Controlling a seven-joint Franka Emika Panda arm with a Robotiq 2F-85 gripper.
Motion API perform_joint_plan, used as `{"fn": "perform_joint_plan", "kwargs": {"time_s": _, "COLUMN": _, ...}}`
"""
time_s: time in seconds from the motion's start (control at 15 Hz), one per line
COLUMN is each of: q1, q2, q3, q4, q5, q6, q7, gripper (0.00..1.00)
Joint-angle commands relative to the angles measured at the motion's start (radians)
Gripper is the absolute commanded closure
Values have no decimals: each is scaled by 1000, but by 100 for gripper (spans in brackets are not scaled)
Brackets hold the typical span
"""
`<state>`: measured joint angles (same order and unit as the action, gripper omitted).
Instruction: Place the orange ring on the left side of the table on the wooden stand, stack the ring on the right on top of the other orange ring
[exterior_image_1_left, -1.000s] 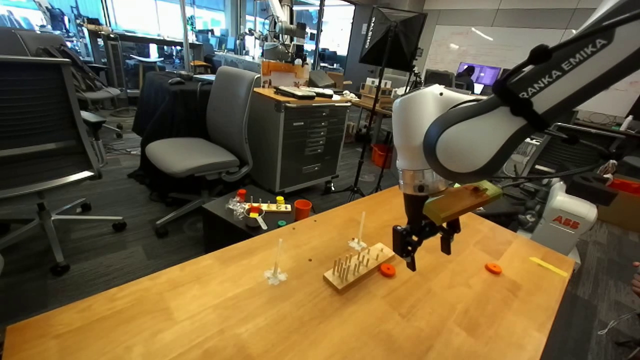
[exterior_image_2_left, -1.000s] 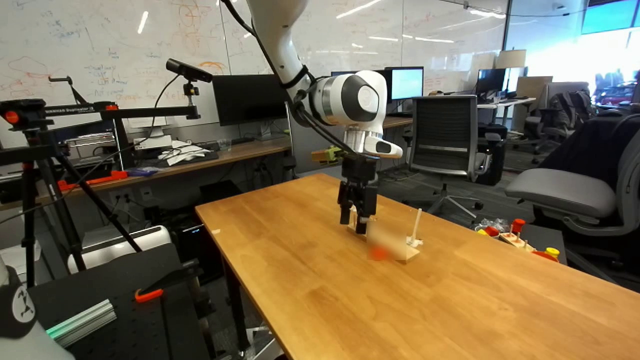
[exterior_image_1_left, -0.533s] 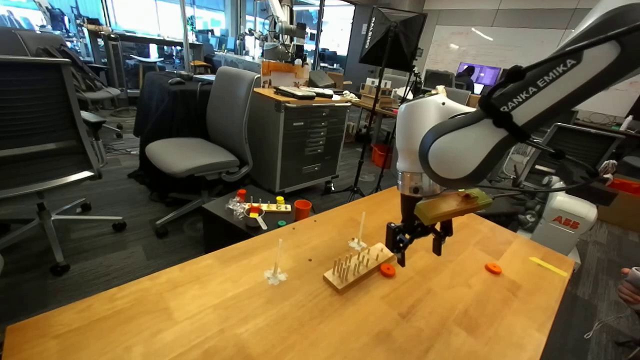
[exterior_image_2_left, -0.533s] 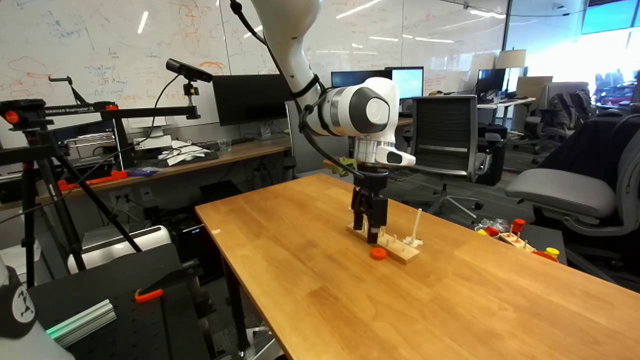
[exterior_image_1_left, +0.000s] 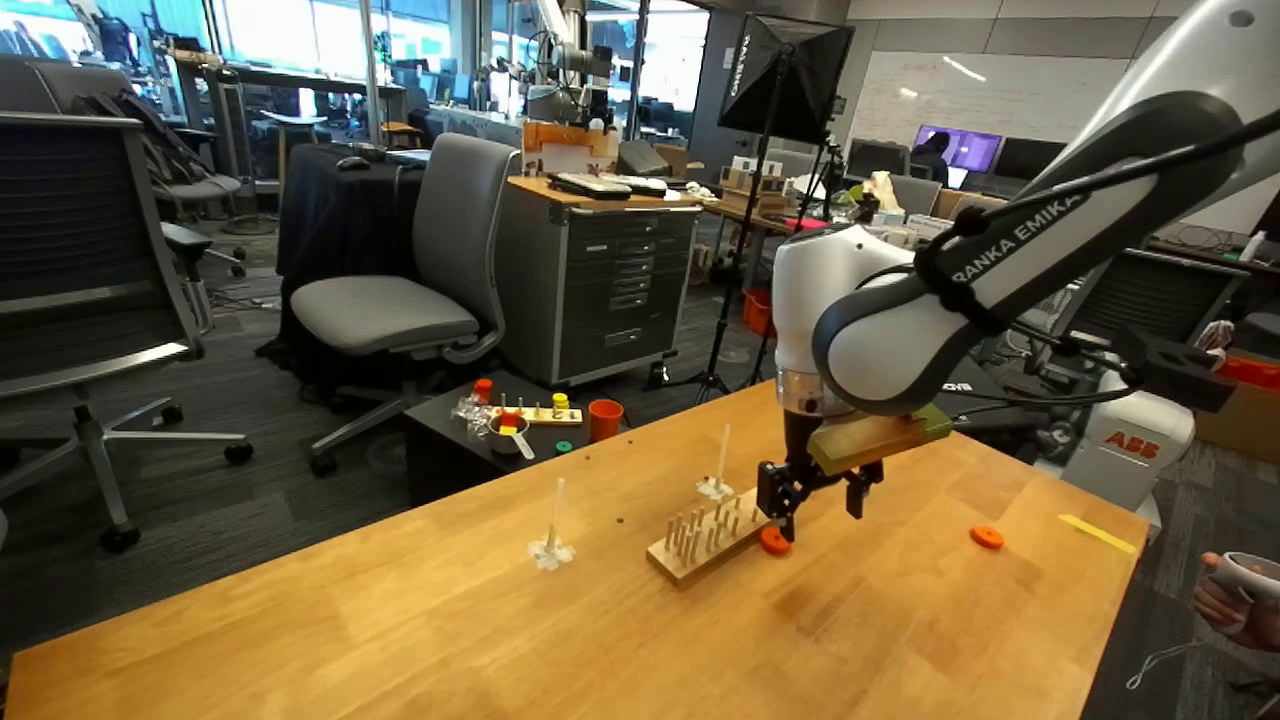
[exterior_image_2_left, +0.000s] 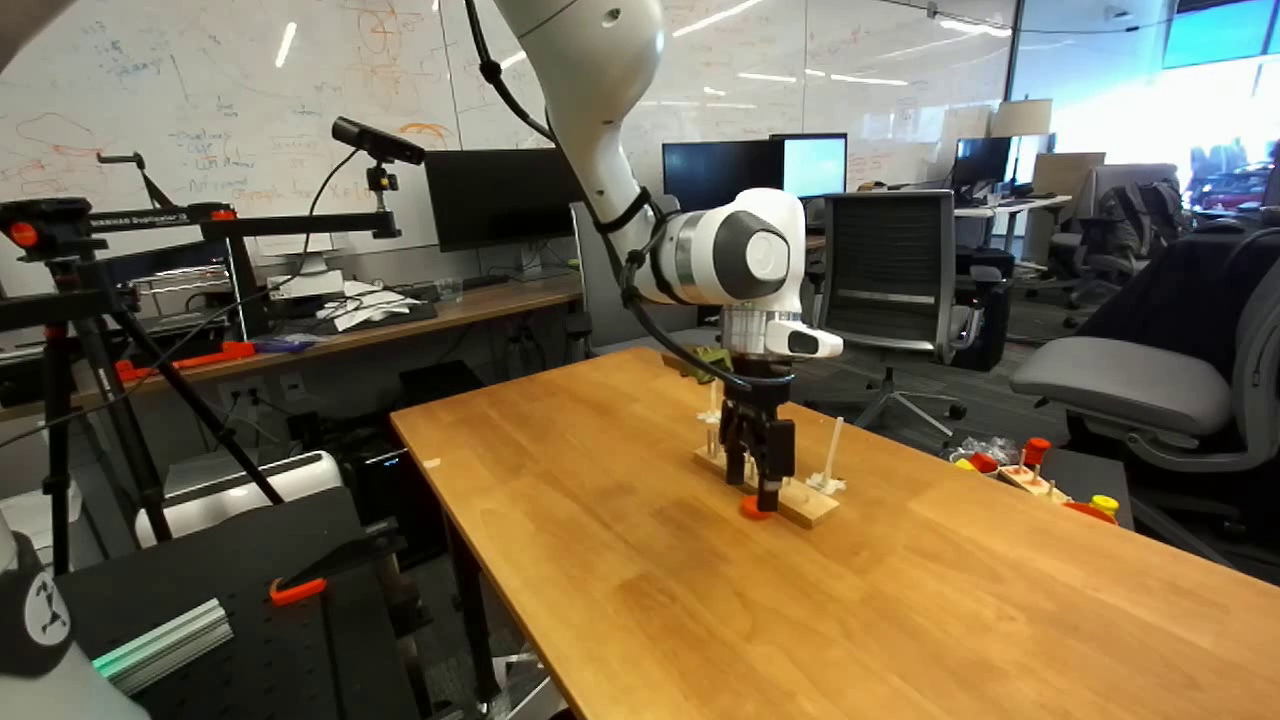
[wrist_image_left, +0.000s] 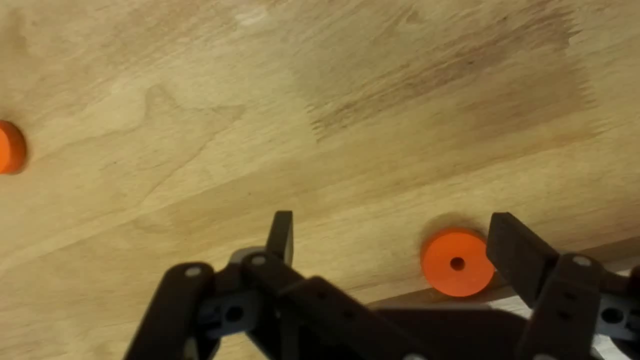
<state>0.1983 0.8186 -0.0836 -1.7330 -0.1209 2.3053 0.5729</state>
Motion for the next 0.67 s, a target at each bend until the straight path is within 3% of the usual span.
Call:
{"fn": "perform_joint_plan", "kwargs": {"time_s": 0.0, "q1": 35, "q2": 90, "q3": -33, "q4": 112, "q5": -22, "q6": 1, "q7": 3, "gripper": 0}}
{"fn": "perform_joint_plan", "kwargs": {"time_s": 0.6, "q1": 53, "q2": 218, "q3": -23, "q4": 266, "q5": 0, "q6": 21, "q7": 5, "gripper": 0}}
